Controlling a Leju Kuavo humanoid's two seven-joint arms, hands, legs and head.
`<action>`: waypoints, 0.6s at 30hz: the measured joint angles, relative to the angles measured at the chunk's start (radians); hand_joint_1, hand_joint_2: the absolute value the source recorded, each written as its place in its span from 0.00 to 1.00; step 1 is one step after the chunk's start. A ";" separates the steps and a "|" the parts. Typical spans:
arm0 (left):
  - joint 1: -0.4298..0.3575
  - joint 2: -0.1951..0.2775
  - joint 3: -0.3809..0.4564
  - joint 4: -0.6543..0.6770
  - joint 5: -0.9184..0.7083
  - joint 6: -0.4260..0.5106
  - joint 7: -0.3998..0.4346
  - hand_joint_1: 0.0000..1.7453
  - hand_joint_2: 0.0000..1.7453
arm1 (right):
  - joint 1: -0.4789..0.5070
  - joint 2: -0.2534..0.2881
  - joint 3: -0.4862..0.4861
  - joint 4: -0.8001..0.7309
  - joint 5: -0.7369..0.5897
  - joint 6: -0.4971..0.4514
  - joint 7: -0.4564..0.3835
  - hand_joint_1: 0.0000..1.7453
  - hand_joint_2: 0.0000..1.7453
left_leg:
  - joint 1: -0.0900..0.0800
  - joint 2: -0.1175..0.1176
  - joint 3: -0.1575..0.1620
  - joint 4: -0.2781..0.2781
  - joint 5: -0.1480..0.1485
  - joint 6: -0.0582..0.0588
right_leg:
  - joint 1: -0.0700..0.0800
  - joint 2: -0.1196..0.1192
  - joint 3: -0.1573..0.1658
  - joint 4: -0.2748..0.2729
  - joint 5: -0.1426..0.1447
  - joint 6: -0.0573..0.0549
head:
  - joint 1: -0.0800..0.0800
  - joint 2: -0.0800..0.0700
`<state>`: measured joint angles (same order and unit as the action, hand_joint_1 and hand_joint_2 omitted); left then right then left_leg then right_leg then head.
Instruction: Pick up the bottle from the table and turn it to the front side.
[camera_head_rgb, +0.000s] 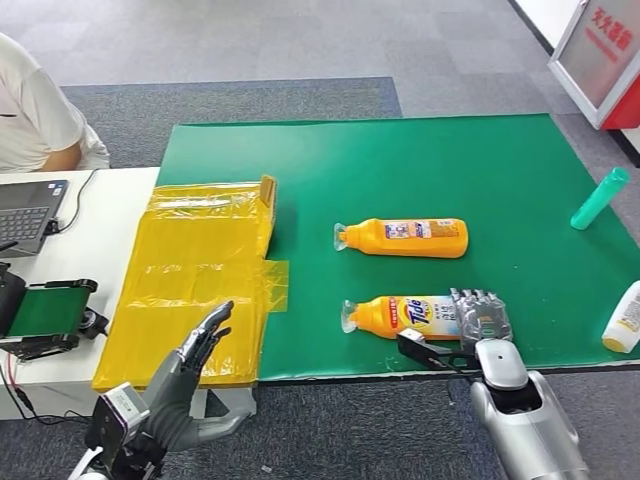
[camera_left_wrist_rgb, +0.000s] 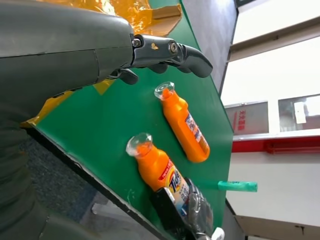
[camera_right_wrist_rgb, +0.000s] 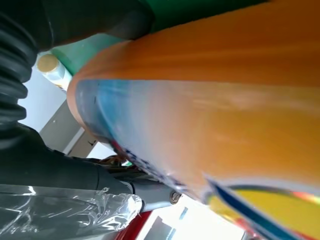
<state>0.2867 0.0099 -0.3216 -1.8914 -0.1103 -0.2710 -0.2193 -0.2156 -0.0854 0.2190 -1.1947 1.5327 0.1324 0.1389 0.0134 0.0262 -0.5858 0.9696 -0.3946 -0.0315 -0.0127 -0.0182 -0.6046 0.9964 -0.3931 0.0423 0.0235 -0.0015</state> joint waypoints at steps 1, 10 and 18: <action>0.000 0.001 0.000 0.000 0.001 0.000 0.000 0.00 1.00 | -0.003 0.000 -0.001 0.002 0.000 -0.002 -0.002 1.00 1.00 | 0.000 0.000 0.000 0.000 0.001 0.001 | 0.000 0.000 0.000 0.000 0.001 0.001 | 0.000 0.000; -0.001 0.005 0.000 0.000 0.003 -0.002 0.000 0.00 1.00 | -0.009 0.012 -0.007 0.005 0.000 -0.008 -0.029 1.00 1.00 | 0.001 0.000 0.000 0.000 0.006 -0.004 | 0.001 0.000 -0.001 0.000 0.004 0.001 | 0.000 0.000; -0.002 0.004 0.002 0.000 -0.005 -0.003 0.000 0.00 1.00 | 0.043 0.092 -0.080 -0.069 -0.162 -0.024 -0.185 1.00 1.00 | 0.001 0.000 -0.004 0.000 0.006 -0.004 | 0.001 0.000 -0.004 0.000 0.004 0.001 | 0.000 0.000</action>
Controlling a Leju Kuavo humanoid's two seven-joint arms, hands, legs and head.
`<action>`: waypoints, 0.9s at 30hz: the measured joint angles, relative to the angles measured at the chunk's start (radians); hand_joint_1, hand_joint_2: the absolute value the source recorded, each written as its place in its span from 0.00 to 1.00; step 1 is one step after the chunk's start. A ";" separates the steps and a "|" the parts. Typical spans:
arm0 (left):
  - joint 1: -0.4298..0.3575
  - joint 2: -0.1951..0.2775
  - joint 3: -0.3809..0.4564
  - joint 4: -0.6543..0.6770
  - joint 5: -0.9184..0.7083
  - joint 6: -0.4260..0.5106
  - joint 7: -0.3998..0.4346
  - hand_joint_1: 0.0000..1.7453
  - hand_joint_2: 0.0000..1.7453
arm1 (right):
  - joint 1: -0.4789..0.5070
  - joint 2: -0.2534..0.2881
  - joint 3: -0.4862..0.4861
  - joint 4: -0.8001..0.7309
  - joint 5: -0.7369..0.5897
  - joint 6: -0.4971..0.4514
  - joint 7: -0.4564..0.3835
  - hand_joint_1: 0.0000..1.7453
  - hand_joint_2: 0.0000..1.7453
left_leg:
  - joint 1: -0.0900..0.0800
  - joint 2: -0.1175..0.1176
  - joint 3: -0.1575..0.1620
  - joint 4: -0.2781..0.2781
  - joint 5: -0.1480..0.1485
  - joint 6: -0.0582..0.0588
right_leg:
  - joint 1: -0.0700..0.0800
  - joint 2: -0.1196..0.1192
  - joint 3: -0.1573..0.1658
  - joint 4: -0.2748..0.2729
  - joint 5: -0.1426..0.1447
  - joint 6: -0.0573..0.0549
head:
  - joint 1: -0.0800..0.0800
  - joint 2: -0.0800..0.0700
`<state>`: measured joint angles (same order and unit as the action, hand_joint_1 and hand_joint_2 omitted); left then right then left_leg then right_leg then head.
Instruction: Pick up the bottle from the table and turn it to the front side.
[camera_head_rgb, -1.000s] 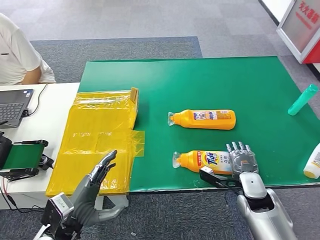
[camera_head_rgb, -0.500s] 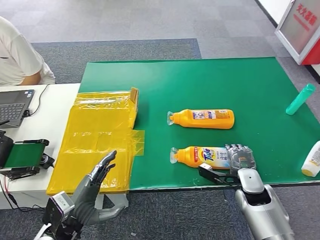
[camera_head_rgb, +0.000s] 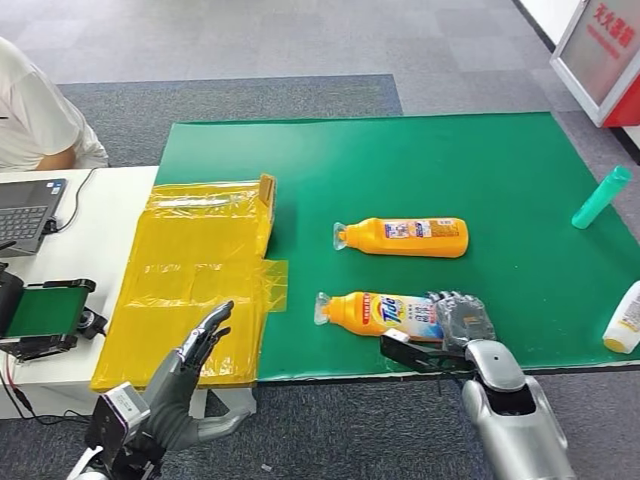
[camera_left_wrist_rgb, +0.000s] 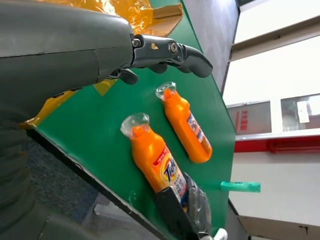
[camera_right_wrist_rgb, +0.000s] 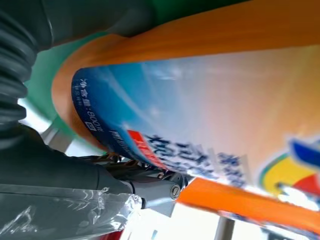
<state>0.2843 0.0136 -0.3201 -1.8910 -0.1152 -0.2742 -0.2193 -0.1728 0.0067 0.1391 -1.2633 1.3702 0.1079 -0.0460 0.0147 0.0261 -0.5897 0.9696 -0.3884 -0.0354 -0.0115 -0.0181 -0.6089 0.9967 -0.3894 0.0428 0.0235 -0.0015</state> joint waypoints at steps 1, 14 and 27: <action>0.000 -0.002 0.002 0.000 -0.001 0.001 0.000 0.00 1.00 | 0.015 0.016 -0.010 -0.021 -0.061 0.006 -0.023 1.00 1.00 | 0.000 0.000 -0.001 0.000 0.000 0.000 | 0.000 0.000 -0.001 0.000 0.000 0.000 | 0.000 0.000; -0.013 -0.100 0.140 0.000 -0.011 -0.018 -0.015 0.00 1.00 | 0.200 0.153 -0.038 -0.366 -0.779 0.111 -0.114 1.00 1.00 | 0.000 -0.001 -0.009 0.000 -0.001 0.001 | 0.000 -0.001 -0.007 0.000 -0.002 0.002 | 0.000 0.000; -0.121 -0.179 0.169 -0.001 0.167 -0.044 0.004 0.00 1.00 | 0.234 0.190 0.024 -0.511 -0.962 0.081 -0.169 1.00 1.00 | 0.000 -0.001 -0.010 0.000 0.000 0.000 | 0.000 -0.001 -0.009 0.000 -0.001 0.002 | 0.000 0.000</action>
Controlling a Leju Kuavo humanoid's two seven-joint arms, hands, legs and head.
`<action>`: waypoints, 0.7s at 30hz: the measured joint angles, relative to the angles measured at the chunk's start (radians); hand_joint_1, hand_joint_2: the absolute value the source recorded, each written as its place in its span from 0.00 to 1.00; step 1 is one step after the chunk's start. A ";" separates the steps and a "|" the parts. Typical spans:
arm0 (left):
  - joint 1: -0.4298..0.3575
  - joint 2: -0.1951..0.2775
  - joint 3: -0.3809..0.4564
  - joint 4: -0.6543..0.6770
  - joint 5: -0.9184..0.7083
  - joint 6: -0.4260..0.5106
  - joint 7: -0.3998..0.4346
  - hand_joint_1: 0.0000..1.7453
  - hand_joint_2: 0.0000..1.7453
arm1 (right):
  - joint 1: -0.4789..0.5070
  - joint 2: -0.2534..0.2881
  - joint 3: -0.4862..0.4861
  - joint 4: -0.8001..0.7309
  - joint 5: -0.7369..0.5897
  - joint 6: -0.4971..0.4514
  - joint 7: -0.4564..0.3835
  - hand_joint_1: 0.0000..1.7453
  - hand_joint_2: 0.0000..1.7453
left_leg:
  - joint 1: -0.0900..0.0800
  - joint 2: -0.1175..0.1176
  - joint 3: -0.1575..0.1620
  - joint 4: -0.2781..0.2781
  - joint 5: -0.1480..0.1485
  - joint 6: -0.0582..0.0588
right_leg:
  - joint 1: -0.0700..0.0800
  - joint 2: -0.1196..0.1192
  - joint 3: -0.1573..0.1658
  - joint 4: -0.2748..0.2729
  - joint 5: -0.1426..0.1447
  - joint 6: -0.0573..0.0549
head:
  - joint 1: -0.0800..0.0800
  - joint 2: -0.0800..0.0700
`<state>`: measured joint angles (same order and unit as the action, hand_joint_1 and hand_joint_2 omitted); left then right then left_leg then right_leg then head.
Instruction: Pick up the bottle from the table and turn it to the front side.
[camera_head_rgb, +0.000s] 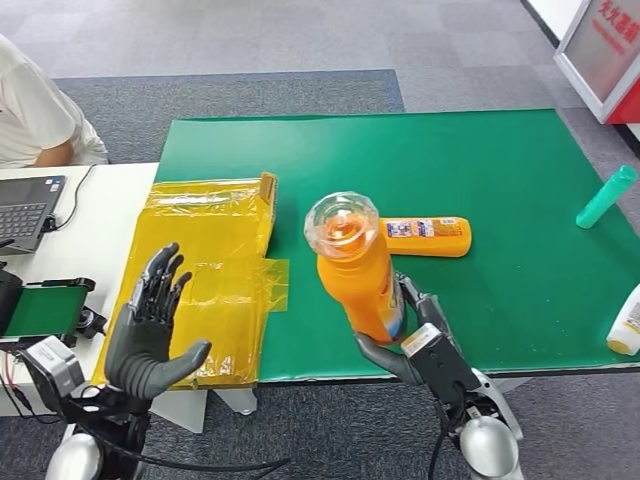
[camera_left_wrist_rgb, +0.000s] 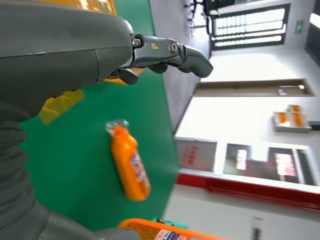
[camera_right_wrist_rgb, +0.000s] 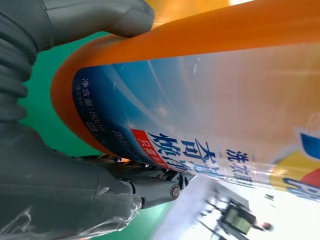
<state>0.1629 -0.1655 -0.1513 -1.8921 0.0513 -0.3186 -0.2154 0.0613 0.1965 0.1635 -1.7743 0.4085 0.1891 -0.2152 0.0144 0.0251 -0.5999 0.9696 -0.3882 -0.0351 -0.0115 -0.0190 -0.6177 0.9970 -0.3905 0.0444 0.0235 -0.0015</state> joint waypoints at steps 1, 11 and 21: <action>-0.020 -0.007 -0.002 0.000 0.034 -0.002 0.025 0.00 1.00 | -0.008 0.003 0.016 -0.011 -0.012 -0.006 0.008 1.00 1.00 | 0.000 0.000 0.000 0.000 0.000 0.000 | 0.000 0.000 0.000 0.000 0.000 0.000 | 0.000 0.000; -0.127 -0.021 -0.101 0.081 0.245 -0.018 0.118 0.00 1.00 | -0.069 0.006 0.156 0.014 -0.055 -0.042 0.015 1.00 1.00 | 0.000 0.000 0.000 0.000 0.001 0.000 | 0.000 0.000 -0.001 0.000 0.001 0.000 | 0.000 0.000; -0.193 -0.011 -0.195 0.122 0.195 0.008 0.143 0.00 1.00 | -0.093 -0.001 0.216 0.055 -0.004 -0.070 0.030 1.00 1.00 | 0.000 0.000 -0.002 0.000 0.001 0.000 | 0.000 0.000 -0.002 0.000 0.000 0.000 | 0.000 0.000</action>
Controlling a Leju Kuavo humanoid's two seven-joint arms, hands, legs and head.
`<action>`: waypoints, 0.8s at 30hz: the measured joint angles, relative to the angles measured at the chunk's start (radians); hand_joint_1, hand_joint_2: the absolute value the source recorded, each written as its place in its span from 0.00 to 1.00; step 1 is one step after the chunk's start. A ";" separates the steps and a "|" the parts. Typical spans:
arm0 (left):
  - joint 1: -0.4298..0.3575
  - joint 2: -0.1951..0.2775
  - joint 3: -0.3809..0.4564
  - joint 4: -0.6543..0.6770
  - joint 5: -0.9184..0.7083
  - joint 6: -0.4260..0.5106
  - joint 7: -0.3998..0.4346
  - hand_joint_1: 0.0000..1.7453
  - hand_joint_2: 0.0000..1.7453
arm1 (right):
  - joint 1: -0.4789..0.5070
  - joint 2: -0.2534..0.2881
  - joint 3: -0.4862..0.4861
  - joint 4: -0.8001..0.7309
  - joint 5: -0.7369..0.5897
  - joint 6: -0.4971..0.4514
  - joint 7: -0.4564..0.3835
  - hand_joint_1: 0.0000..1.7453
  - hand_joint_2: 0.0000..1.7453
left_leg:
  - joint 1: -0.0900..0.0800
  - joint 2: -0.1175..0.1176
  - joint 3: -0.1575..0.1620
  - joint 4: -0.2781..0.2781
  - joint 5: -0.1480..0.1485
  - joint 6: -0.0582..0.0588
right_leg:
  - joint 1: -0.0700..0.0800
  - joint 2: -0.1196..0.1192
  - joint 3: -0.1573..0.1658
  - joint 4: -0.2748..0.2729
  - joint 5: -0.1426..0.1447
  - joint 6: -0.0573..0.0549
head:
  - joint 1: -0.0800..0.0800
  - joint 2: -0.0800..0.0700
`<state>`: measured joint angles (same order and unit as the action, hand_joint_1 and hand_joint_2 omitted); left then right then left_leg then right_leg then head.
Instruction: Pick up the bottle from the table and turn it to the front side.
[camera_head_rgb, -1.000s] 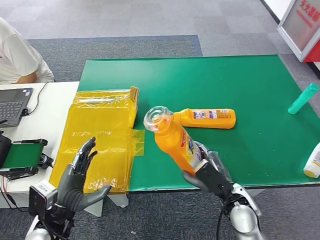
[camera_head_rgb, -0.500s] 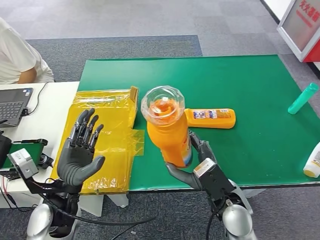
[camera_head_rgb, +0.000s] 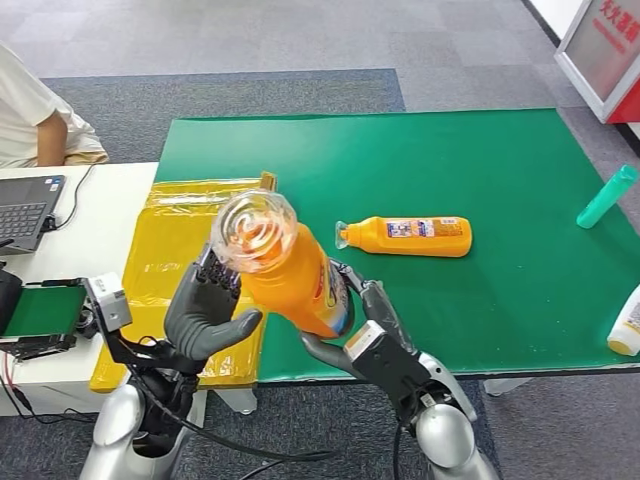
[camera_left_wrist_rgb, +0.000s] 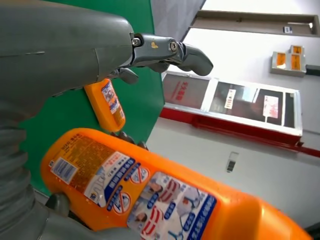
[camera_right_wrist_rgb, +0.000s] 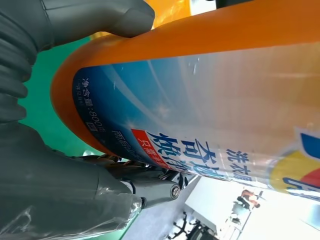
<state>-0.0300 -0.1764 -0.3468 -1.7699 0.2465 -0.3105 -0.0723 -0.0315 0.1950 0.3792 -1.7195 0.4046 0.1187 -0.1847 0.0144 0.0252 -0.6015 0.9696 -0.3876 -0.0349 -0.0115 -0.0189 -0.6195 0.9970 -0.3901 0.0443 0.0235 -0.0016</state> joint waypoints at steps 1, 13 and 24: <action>-0.005 0.002 -0.007 0.002 -0.018 0.002 0.002 0.00 1.00 | -0.002 -0.001 0.004 0.003 0.009 -0.003 0.003 1.00 1.00 | 0.000 0.000 0.000 0.000 0.000 0.000 | 0.000 0.000 0.000 0.000 0.000 0.000 | 0.000 0.000; -0.061 0.011 -0.108 0.016 -0.195 -0.002 0.006 0.00 1.00 | -0.028 -0.010 0.047 0.101 0.079 -0.014 0.025 1.00 1.00 | 0.000 0.000 -0.001 0.000 0.000 0.000 | 0.000 0.000 -0.001 0.000 0.000 0.000 | 0.000 0.000; -0.096 0.034 -0.181 0.028 -0.248 -0.016 -0.026 1.00 1.00 | -0.041 -0.014 0.058 0.165 0.084 -0.037 0.017 1.00 1.00 | 0.000 0.000 -0.001 0.000 0.000 0.000 | 0.000 0.000 -0.001 0.000 0.000 0.000 | 0.000 0.000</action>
<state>-0.1263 -0.1422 -0.5281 -1.7414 -0.0017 -0.3269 -0.0981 -0.0725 0.1808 0.4376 -1.5549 0.4888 0.0815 -0.1676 0.0144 0.0252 -0.6024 0.9696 -0.3875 -0.0349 -0.0114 -0.0189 -0.6205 0.9971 -0.3901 0.0443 0.0235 -0.0015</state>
